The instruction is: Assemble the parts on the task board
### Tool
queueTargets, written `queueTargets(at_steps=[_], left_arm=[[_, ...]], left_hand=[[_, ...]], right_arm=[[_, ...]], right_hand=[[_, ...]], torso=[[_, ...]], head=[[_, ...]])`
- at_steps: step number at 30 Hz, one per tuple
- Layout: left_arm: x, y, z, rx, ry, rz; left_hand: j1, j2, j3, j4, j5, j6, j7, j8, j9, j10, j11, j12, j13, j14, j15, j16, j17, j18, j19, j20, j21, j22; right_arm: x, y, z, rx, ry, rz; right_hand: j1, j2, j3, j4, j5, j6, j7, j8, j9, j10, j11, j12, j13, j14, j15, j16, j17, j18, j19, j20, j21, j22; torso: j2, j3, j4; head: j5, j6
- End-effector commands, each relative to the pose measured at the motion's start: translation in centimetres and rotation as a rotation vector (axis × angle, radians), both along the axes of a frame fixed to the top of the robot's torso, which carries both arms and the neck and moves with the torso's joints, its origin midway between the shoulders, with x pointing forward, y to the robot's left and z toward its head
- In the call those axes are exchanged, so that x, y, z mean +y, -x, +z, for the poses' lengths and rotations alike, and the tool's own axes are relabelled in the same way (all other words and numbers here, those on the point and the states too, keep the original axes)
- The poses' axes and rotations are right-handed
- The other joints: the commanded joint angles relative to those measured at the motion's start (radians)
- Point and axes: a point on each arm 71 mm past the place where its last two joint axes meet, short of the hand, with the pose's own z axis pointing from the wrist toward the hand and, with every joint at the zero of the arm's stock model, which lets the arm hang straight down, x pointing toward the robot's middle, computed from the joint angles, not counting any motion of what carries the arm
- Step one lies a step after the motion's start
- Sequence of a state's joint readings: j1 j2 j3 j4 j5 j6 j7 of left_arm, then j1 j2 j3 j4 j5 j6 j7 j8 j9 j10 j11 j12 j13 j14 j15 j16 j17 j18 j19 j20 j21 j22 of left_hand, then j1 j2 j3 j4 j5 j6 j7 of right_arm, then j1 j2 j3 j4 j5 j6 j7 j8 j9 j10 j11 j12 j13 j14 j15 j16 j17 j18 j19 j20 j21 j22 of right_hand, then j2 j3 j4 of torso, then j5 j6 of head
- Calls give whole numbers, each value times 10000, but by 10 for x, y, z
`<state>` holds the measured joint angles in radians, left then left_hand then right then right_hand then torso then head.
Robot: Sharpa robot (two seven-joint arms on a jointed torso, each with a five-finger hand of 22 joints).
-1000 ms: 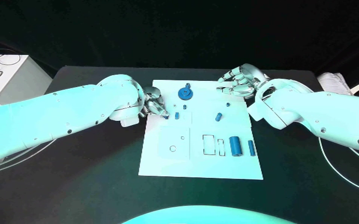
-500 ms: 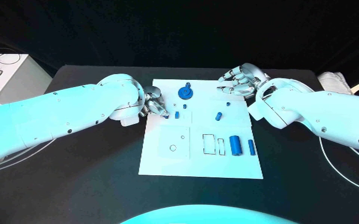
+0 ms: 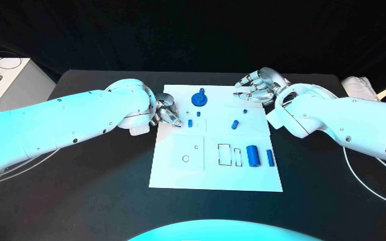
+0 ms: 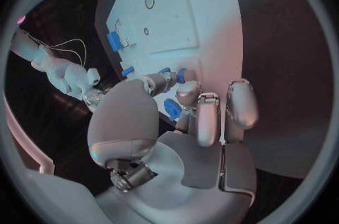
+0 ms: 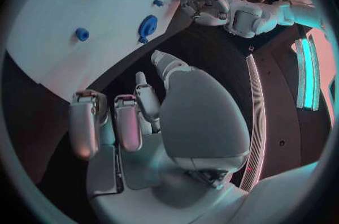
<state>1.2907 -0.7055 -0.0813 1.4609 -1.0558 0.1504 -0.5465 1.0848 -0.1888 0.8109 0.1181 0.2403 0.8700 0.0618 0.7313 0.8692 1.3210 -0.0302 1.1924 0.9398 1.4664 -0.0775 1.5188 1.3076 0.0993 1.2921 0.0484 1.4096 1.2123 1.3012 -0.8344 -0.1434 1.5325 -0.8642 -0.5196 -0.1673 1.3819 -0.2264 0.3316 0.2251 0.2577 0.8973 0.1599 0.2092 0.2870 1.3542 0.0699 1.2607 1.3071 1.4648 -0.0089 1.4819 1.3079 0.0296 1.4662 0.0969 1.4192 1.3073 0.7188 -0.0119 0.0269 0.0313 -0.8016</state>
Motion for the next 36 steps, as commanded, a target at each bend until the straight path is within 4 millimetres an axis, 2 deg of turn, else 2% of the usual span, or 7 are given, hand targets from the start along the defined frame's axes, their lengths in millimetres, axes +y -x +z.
queueTargets(at_steps=[1,7,16,36], left_arm=[[-5,5,-3,381,-146,-416],[-6,4,-3,351,-129,-371],[-3,0,-3,157,-49,-62],[-6,-6,-5,269,-124,20]], left_hand=[[-112,7,743,-811,62,316,-247,-2,-14,72,-25,34,13,788,-62,48,1641,-175,50,-15,50,-9],[-288,-7,628,-709,68,355,-277,-14,-17,80,-46,21,1,788,-84,49,1642,-176,51,-13,46,-5],[-770,81,116,-270,-54,439,-322,-73,-39,46,-79,-21,-42,779,-118,36,1613,-175,51,-20,21,-10],[-1030,44,-223,-21,-125,480,-325,-107,-49,24,-79,-22,-38,782,-118,41,1624,-178,62,-24,12,-2]], right_arm=[[2,1,0,-50,63,214],[2,1,0,-50,59,219],[2,1,0,-52,56,217],[2,1,0,-47,59,215]], right_hand=[[-60,5,28,9,58,-70,-19,36,-3,-46,9,-21,6,648,42,-42,1065,95,265,27,-43,1617],[-60,5,28,9,58,-70,-19,36,-3,-46,9,-21,6,648,42,-42,1065,95,265,27,-43,1617],[-72,4,30,19,61,-73,-19,41,-3,-50,9,-26,-1,647,42,-46,1060,99,259,26,-59,1608],[-72,4,30,19,61,-73,-19,41,-3,-50,9,-26,-1,647,42,-46,1060,99,259,26,-59,1608]], torso=[[-1,-2,1],[6,-5,-1],[5,-5,2],[5,-8,-7]], head=[[4,7],[-2,15],[-4,41],[-44,41]])
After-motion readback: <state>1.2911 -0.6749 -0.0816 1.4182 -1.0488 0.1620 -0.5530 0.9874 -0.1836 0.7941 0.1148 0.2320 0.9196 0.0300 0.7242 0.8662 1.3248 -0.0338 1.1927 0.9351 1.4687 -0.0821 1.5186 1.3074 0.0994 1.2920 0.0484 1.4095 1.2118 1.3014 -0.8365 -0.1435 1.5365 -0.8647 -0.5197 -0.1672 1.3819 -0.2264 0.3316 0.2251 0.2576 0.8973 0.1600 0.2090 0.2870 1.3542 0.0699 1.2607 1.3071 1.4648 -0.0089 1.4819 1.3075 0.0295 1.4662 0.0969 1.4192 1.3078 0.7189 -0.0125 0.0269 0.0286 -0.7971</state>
